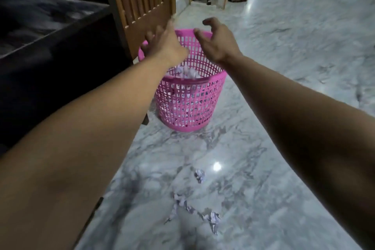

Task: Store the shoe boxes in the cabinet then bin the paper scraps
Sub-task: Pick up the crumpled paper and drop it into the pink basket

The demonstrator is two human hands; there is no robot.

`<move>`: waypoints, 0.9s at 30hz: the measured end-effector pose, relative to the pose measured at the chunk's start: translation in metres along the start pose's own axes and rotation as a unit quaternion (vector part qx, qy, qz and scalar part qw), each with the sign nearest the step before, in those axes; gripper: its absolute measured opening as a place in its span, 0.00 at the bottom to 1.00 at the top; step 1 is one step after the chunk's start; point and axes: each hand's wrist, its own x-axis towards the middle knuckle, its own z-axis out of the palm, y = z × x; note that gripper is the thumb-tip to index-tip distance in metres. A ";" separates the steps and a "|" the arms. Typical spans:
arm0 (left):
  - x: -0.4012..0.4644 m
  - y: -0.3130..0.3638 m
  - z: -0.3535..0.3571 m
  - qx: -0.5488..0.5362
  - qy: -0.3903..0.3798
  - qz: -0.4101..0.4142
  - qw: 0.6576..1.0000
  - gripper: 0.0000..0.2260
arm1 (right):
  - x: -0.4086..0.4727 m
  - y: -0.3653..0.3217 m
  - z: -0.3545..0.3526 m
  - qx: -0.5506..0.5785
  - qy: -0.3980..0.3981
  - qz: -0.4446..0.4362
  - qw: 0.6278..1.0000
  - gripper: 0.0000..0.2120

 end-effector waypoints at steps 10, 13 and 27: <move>-0.277 -0.158 0.118 0.114 -0.241 0.194 0.944 0.39 | -0.312 0.124 0.080 0.021 -0.093 -0.008 0.995 0.12; -0.319 -0.193 0.150 0.164 -0.307 0.191 0.918 0.45 | -0.380 0.143 0.109 -0.082 -0.220 0.004 0.972 0.23; -0.309 -0.200 0.177 0.136 -0.298 0.256 0.910 0.06 | -0.360 0.153 0.130 0.125 -0.120 0.216 0.961 0.11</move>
